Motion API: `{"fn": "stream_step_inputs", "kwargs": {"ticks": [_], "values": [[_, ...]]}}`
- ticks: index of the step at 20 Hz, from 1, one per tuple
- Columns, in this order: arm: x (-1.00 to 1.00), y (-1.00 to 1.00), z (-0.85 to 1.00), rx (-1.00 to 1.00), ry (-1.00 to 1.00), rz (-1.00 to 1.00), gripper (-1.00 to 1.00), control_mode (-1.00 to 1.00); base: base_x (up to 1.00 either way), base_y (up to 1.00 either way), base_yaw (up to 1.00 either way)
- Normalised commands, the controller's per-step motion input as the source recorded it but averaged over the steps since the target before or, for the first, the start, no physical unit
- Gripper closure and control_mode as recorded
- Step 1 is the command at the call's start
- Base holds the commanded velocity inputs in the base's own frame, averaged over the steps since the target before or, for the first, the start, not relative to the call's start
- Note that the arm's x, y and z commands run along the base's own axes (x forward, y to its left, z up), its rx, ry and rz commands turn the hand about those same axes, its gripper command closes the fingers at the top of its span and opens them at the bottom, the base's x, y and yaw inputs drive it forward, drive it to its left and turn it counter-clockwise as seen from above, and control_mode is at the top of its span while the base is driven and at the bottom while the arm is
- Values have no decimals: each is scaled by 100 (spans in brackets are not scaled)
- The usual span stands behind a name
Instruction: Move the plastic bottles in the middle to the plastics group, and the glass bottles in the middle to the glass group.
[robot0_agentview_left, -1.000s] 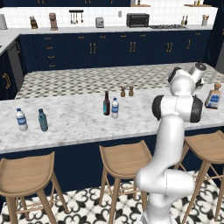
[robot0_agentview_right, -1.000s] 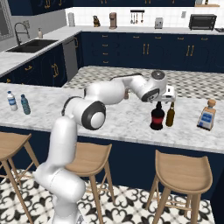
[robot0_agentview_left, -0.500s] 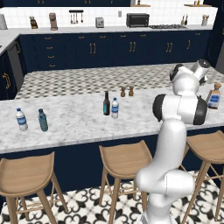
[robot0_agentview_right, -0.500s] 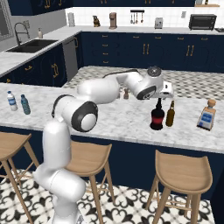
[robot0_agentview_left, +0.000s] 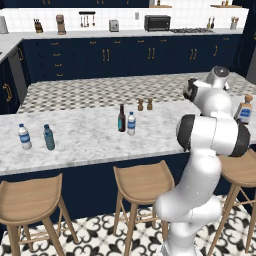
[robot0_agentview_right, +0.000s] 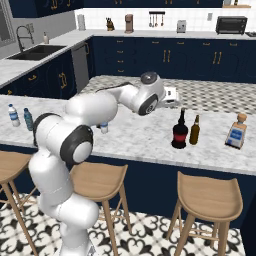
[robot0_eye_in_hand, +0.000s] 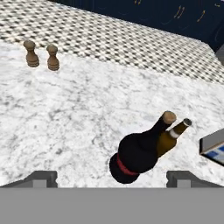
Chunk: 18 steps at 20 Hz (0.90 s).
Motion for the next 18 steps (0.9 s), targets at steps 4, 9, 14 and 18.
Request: {"fn": "stream_step_inputs", "kwargs": {"ticks": [4, 9, 14, 18], "values": [[-6, 92, 12, -8, 0, 0, -100, -100, 0, 0, 0], [0, 93, 10, -2, 0, 0, -100, -100, 0, 0, 0], [0, 66, 0, 0, 0, 4, -100, -100, 0, 0, 0], [0, 58, 11, 0, 0, 6, -100, -100, 0, 0, 0]]}}
